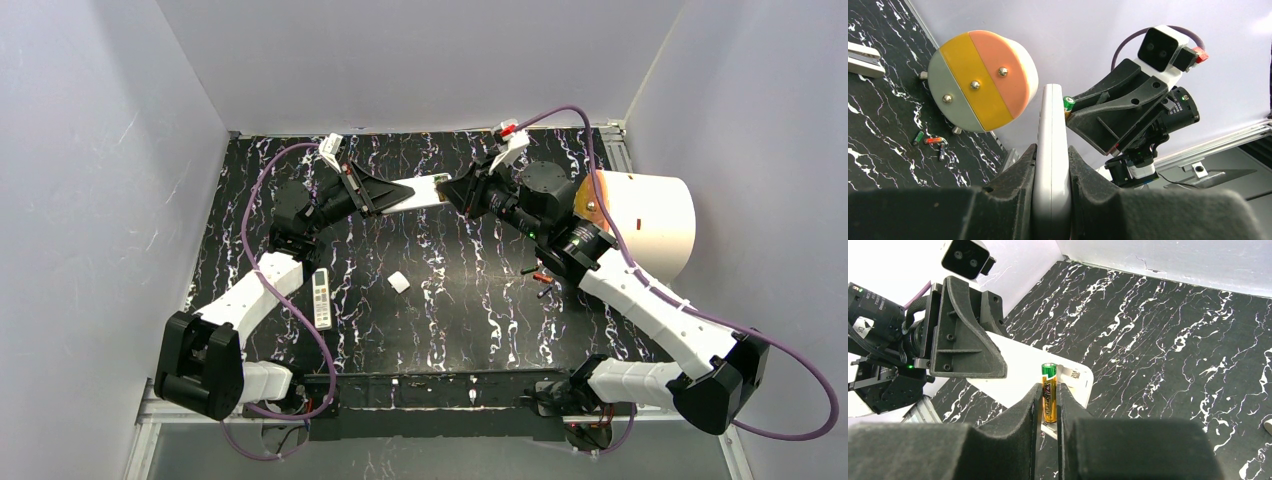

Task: Load the batteries into the remote control

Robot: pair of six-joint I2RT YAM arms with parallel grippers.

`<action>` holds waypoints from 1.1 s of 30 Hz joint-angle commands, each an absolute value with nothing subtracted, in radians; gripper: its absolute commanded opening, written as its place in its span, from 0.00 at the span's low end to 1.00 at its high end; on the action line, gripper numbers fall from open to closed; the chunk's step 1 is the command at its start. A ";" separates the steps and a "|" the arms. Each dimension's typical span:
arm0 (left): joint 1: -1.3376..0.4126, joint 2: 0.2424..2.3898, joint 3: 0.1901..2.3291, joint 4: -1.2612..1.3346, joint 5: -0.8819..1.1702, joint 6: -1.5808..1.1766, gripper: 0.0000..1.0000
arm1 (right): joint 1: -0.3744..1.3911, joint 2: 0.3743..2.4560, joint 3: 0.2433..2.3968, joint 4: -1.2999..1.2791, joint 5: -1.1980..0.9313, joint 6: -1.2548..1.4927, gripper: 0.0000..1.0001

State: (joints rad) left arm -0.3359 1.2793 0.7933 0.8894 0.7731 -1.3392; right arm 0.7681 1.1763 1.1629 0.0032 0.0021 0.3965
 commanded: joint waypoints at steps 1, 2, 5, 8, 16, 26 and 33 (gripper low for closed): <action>-0.336 1.244 0.805 0.976 0.793 -1.353 0.00 | 0.765 1.179 1.189 -0.025 0.073 0.406 0.20; -0.336 1.243 0.805 0.976 0.791 -1.355 0.00 | 0.766 1.179 1.186 -0.027 0.081 0.409 0.19; -0.338 1.243 0.808 0.979 0.790 -1.362 0.00 | 0.765 1.181 1.185 -0.034 0.108 0.439 0.16; -0.336 1.243 0.807 0.991 0.776 -1.381 0.00 | 0.765 1.180 1.177 -0.030 0.126 0.487 0.15; -0.337 1.269 0.795 1.115 0.698 -1.511 0.00 | 0.768 1.173 1.147 -0.009 0.144 0.509 0.18; -0.338 1.272 0.778 1.164 0.698 -1.541 0.00 | 0.776 1.167 1.154 -0.011 0.164 0.481 0.31; -0.339 1.275 0.775 1.163 0.710 -1.529 0.00 | 0.776 1.170 1.179 -0.016 0.164 0.480 0.35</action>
